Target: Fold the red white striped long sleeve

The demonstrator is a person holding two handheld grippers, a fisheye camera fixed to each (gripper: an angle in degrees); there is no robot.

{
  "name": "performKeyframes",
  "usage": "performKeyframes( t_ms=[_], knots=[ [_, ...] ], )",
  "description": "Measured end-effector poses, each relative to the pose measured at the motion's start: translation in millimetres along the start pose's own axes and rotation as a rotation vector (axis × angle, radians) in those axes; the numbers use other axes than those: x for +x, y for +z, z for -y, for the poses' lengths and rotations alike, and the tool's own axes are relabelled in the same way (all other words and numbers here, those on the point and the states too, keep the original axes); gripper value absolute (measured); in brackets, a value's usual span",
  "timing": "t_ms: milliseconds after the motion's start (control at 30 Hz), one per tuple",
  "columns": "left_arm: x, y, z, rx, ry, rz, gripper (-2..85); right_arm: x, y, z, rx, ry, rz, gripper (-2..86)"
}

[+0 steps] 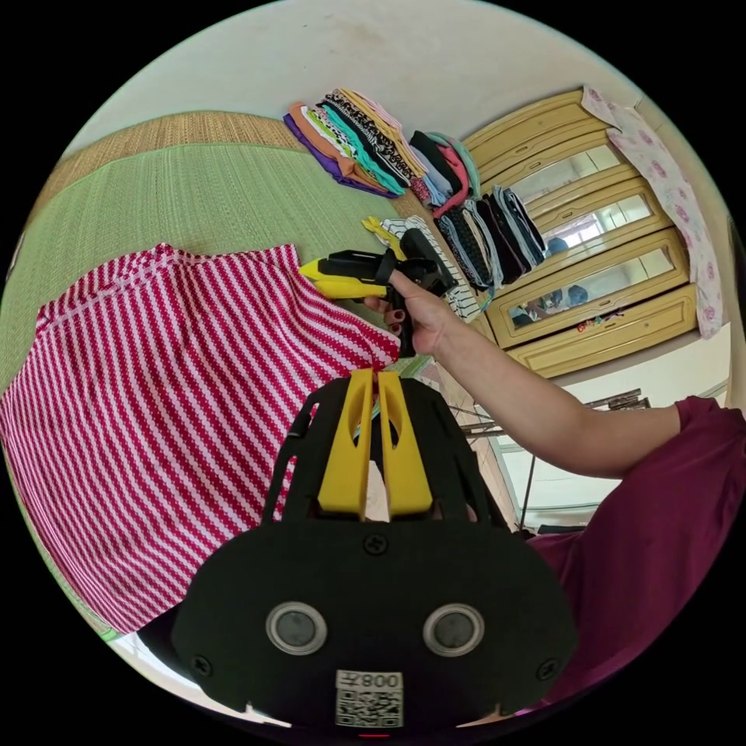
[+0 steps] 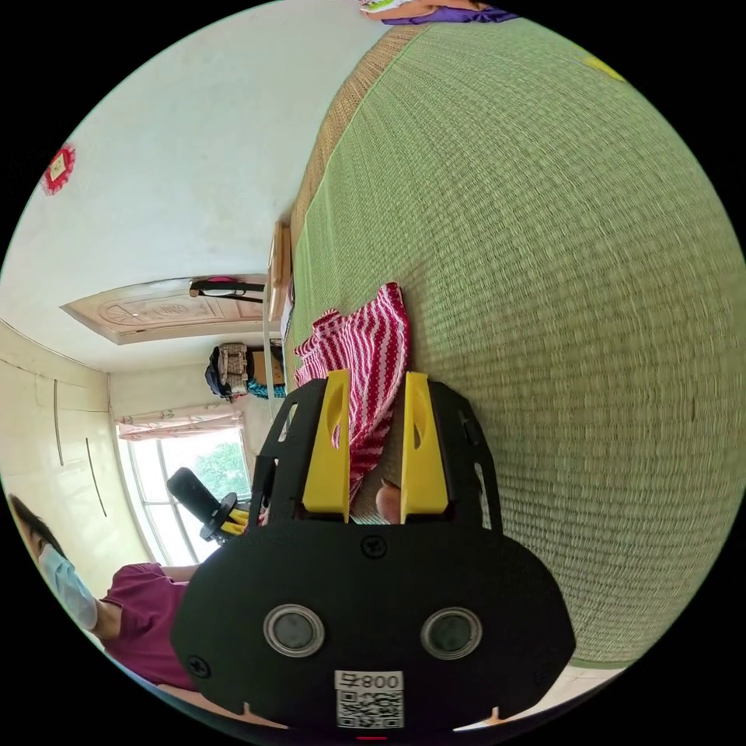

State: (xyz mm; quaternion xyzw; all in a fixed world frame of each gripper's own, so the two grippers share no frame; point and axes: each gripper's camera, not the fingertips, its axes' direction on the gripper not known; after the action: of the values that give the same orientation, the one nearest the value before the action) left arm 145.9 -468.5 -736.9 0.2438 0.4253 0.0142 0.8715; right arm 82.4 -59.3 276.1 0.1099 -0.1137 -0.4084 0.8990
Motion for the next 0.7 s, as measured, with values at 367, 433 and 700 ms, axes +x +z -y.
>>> performKeyframes(
  t_ms=[367, 433, 700],
  knots=[
    [-18.5, 3.7, -14.5, -0.002, -0.012, -0.059, 0.7, -49.8, 19.9, 40.6, -0.089, -0.057, -0.124, 4.4],
    [-22.7, 1.1, -19.6, -0.001, -0.011, -0.068, 0.7, -57.0, 21.2, 43.1, -0.1, -0.063, -0.143, 3.0],
    [-38.6, -17.1, -44.3, 0.021, -0.014, -0.116, 0.6, -81.2, -15.8, 39.0, -0.057, -0.064, -0.114, 1.4]
  ],
)
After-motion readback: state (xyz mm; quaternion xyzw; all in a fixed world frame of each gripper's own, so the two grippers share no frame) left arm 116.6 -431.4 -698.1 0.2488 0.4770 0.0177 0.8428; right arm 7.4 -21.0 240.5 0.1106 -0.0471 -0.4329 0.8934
